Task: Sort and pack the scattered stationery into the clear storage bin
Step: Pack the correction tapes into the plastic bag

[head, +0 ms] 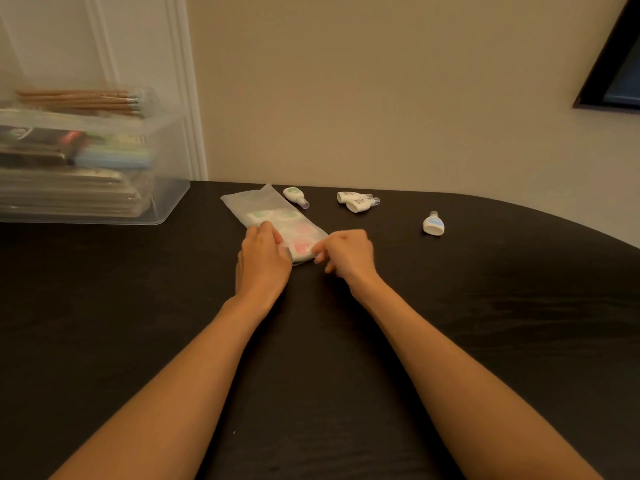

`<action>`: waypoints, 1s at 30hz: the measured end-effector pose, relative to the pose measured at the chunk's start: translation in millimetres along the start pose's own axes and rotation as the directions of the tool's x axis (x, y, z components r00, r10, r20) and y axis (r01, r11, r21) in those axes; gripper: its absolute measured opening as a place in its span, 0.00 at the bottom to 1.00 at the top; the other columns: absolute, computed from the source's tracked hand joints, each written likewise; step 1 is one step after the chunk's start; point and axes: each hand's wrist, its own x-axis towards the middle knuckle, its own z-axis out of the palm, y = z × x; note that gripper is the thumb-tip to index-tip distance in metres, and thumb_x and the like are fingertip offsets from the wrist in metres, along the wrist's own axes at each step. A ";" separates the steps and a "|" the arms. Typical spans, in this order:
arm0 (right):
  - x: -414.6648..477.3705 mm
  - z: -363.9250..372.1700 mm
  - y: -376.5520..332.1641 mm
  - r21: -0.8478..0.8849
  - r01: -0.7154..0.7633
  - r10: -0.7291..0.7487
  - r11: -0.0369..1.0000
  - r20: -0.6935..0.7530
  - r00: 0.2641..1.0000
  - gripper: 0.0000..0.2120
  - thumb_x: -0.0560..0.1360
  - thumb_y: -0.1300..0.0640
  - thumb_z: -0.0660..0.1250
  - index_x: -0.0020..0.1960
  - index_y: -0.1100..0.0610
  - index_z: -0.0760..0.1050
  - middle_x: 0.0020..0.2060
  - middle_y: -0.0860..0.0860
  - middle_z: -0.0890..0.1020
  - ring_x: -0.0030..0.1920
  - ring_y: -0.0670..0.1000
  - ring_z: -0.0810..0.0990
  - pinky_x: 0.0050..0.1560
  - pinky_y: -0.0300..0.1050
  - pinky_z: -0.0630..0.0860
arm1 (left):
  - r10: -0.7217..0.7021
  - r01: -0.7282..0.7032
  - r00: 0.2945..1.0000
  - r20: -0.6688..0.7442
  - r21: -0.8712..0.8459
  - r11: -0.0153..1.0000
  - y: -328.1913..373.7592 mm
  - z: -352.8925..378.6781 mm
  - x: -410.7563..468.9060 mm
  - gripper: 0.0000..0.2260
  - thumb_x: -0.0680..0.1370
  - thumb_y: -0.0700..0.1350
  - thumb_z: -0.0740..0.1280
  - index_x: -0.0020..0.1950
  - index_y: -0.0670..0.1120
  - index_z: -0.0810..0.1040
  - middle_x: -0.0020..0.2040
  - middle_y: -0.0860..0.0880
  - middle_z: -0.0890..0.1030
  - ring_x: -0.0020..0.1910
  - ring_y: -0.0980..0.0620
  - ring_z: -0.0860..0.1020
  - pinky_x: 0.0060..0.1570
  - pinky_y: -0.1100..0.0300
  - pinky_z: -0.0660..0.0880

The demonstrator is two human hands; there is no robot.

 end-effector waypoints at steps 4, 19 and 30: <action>17.6 -4.9 16.2 -0.258 0.139 -0.174 0.956 -0.121 0.977 0.17 0.73 0.61 0.64 0.61 0.54 0.71 0.56 0.52 0.74 0.59 0.51 0.71 0.54 0.44 0.71 | 0.065 -0.077 0.995 0.081 0.152 0.985 3.4 1.0 -0.9 0.15 0.75 0.48 0.66 0.59 0.48 0.67 0.58 0.47 0.65 0.54 0.50 0.69 0.43 0.58 0.68; 21.1 -3.5 19.5 -0.477 0.374 -0.423 0.795 0.004 0.906 0.07 0.73 0.66 0.63 0.41 0.61 0.79 0.47 0.53 0.79 0.48 0.51 0.77 0.49 0.46 0.76 | 0.119 -0.138 0.988 0.093 0.229 0.964 1.4 10.4 9.2 0.09 0.79 0.46 0.64 0.53 0.42 0.71 0.57 0.43 0.65 0.49 0.44 0.73 0.46 0.53 0.73; 13.5 -4.8 28.7 -0.356 0.455 -0.423 0.816 0.168 0.890 0.03 0.74 0.67 0.64 0.44 0.67 0.75 0.60 0.54 0.76 0.57 0.53 0.76 0.58 0.47 0.74 | 0.003 -0.036 0.995 0.098 0.336 0.941 -11.4 -0.3 16.9 0.16 0.77 0.47 0.66 0.59 0.41 0.67 0.56 0.40 0.72 0.53 0.42 0.71 0.46 0.53 0.69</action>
